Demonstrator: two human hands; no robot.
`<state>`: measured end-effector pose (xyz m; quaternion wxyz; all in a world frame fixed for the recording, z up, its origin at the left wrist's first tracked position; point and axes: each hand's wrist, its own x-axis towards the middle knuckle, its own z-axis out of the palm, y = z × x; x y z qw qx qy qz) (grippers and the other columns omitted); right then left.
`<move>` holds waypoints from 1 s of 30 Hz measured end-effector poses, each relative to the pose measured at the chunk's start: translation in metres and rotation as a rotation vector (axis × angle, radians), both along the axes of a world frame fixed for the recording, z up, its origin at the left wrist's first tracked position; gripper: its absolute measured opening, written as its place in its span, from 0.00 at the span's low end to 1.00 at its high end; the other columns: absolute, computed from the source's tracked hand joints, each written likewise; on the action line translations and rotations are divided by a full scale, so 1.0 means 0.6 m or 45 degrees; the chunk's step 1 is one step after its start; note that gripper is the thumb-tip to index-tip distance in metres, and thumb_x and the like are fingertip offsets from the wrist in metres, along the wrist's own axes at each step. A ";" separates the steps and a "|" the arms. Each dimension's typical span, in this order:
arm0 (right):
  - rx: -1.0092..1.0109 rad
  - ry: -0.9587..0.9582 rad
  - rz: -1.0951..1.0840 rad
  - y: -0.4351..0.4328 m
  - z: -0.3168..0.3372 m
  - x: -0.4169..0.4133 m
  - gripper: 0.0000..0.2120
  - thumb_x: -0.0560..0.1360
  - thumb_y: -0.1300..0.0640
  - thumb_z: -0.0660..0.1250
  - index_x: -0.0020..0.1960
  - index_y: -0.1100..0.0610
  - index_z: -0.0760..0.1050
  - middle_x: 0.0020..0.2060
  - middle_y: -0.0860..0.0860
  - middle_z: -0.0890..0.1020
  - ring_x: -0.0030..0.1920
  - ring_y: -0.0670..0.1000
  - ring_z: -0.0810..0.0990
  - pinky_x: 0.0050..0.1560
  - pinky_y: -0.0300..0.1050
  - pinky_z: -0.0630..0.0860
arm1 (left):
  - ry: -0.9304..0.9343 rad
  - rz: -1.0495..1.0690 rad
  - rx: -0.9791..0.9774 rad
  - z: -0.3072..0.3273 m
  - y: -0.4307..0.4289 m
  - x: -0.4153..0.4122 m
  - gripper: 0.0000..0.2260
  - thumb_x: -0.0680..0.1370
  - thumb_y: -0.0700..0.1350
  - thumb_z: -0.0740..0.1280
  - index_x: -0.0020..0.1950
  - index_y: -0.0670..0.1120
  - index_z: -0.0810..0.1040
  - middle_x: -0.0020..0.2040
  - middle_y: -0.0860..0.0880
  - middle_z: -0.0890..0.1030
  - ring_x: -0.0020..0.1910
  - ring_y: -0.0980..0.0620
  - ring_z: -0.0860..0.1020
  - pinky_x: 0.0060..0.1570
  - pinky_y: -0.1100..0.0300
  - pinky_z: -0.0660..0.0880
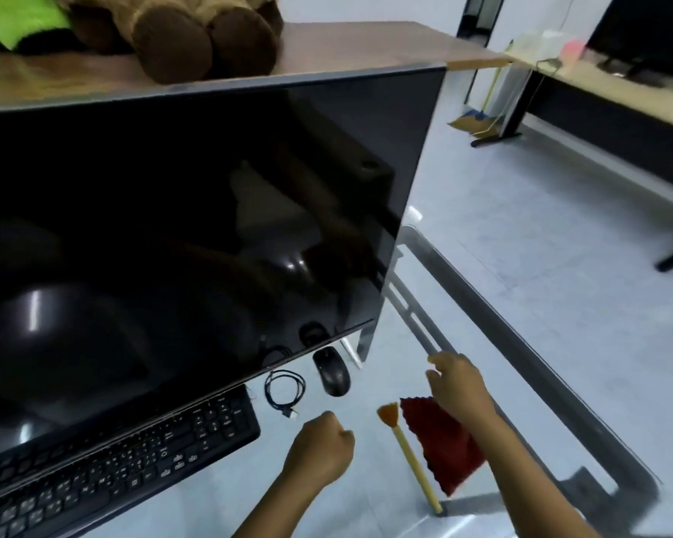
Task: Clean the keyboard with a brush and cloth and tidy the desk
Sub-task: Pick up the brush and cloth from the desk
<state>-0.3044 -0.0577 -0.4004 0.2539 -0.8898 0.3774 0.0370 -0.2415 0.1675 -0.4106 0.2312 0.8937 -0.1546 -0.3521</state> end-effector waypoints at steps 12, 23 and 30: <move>0.005 0.208 -0.247 -0.034 -0.057 -0.077 0.22 0.76 0.43 0.67 0.61 0.57 0.69 0.56 0.54 0.80 0.56 0.56 0.79 0.57 0.51 0.77 | -0.056 0.016 0.035 -0.041 -0.154 -0.087 0.11 0.80 0.51 0.61 0.57 0.45 0.74 0.47 0.49 0.80 0.44 0.48 0.82 0.35 0.61 0.78; 0.305 -0.178 -0.043 -0.060 0.039 -0.050 0.08 0.79 0.48 0.64 0.53 0.52 0.72 0.44 0.50 0.80 0.43 0.48 0.78 0.39 0.40 0.71 | 0.047 0.221 -0.221 0.026 -0.154 -0.051 0.06 0.79 0.48 0.60 0.46 0.45 0.71 0.37 0.49 0.78 0.28 0.52 0.81 0.23 0.64 0.73; -0.016 -0.457 0.124 -0.118 0.269 0.021 0.05 0.79 0.54 0.64 0.52 0.54 0.77 0.42 0.50 0.79 0.43 0.52 0.77 0.37 0.41 0.68 | 0.005 0.209 -0.591 0.237 -0.208 0.001 0.10 0.79 0.45 0.60 0.38 0.43 0.72 0.29 0.43 0.80 0.21 0.51 0.78 0.23 0.62 0.74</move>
